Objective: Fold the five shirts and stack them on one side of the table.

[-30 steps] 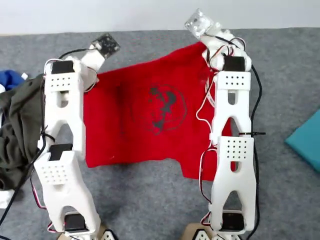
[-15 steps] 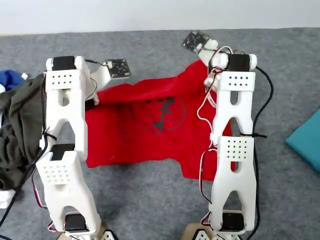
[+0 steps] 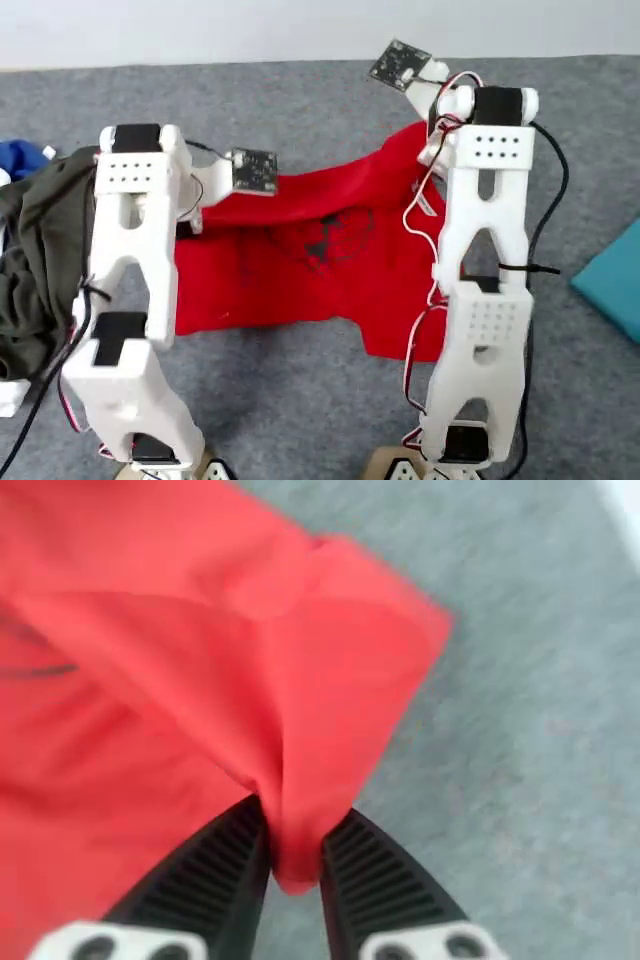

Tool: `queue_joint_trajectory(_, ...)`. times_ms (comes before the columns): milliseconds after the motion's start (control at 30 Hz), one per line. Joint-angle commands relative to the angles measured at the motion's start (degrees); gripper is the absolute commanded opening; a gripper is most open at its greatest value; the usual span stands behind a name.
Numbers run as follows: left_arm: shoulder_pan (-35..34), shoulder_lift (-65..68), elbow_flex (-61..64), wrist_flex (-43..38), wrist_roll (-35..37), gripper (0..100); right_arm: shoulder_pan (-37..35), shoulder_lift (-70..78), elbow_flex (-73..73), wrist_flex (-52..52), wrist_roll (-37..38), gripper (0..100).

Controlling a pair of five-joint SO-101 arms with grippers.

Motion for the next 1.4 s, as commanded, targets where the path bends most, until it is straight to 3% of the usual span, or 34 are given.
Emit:
queue_joint_trajectory(0, 0.2, -6.8, 4.4, 1.8, -2.6, 0, -0.9, -12.9, 14.9, 2.2, -1.0, 0.9)
queue_joint_trajectory(467, -6.2, -8.3, 10.8, 1.7, -12.1, 0, -1.1, -35.7, 51.2, 2.1, -1.7, 0.9)
queue_joint_trajectory(833, -6.2, -8.9, 13.9, 1.8, -12.1, 0, -1.7, -43.9, 58.5, 2.4, -1.6, 0.9)
queue_joint_trajectory(1367, -5.1, -8.9, 15.5, 1.8, -12.0, 0, -2.4, -64.6, 87.8, 2.3, 4.0, 0.9)
